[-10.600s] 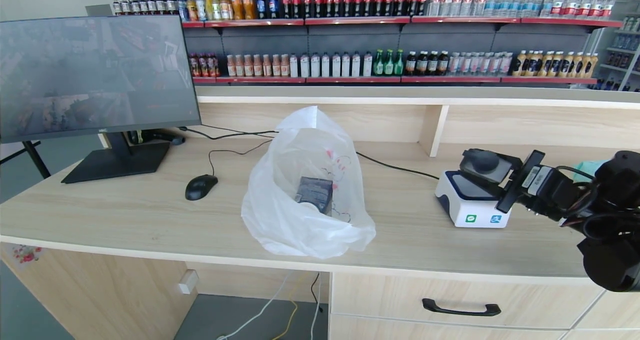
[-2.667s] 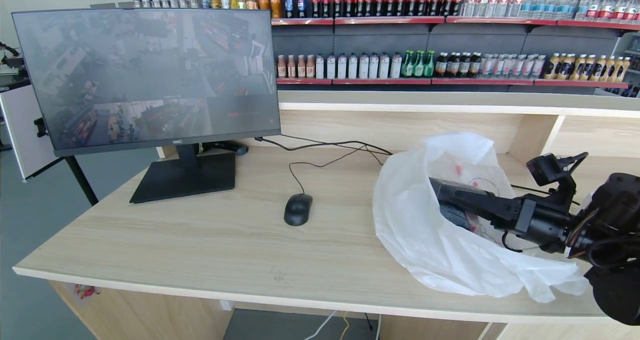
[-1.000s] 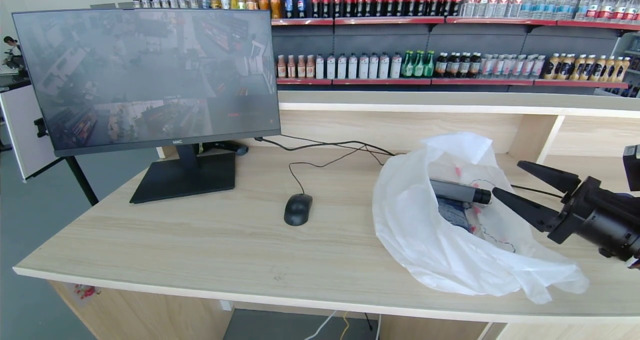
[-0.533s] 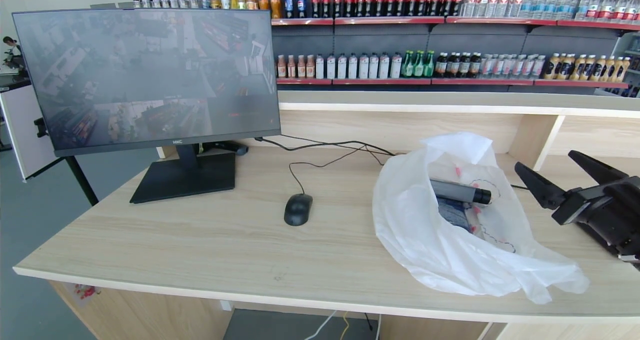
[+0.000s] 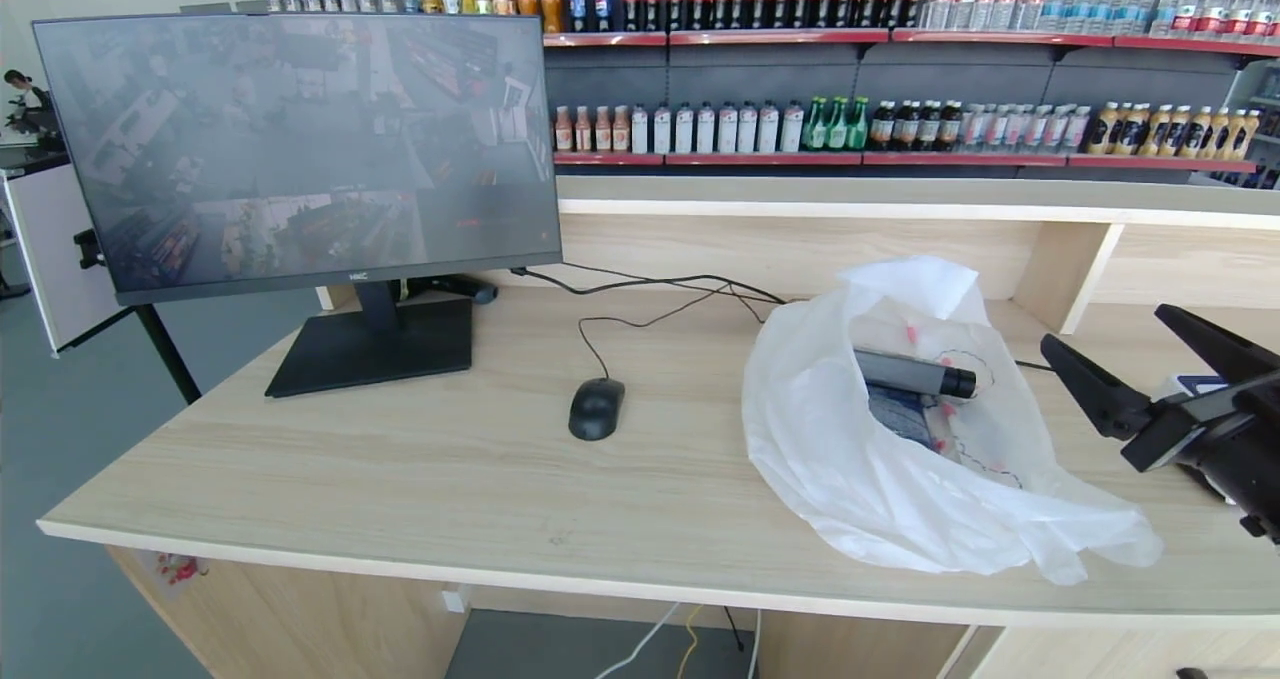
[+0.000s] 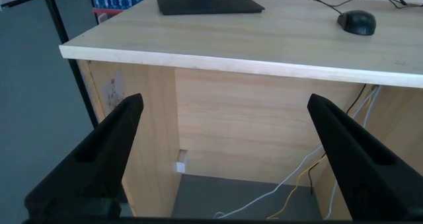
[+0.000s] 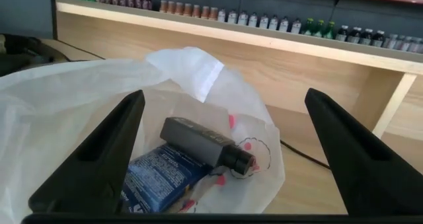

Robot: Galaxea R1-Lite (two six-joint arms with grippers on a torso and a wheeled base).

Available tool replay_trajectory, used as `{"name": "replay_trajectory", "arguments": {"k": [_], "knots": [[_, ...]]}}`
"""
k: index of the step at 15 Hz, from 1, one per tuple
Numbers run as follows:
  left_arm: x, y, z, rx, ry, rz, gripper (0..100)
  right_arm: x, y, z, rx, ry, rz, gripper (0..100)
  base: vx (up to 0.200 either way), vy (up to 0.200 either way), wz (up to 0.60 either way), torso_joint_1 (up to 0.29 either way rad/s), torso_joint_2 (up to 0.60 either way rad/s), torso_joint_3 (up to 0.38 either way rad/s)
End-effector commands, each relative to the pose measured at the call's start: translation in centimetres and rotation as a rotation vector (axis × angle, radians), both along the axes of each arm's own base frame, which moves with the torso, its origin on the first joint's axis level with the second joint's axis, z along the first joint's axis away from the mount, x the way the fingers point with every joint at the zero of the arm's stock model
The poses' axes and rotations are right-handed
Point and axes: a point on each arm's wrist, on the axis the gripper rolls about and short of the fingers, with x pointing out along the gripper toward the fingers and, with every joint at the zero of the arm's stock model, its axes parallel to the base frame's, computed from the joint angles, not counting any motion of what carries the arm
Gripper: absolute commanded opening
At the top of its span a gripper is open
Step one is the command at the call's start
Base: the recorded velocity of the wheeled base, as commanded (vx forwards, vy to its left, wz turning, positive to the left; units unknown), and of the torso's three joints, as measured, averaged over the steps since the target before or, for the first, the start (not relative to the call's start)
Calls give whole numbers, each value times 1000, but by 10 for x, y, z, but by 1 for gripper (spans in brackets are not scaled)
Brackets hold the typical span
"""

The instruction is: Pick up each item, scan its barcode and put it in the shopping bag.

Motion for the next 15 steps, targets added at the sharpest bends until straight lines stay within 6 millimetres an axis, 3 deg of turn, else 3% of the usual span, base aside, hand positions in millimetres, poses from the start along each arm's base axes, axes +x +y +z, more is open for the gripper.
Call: {"name": "replay_trajectory", "arguments": {"k": [1, 7, 15], "knots": [[0, 0, 0, 0, -1, 0, 100, 0, 0, 2, 1, -10, 2, 100, -200, 0, 0, -12, 2, 2], [0, 0, 0, 0, -1, 0, 100, -3, 3, 2, 16, -7, 21, 100, -33, 0, 0, -4, -1, 1], [0, 0, 0, -3, -1, 0, 100, -2, 5, 3, 16, -13, 30, 100, 0, -200, 0, 7, 4, 1]]}}
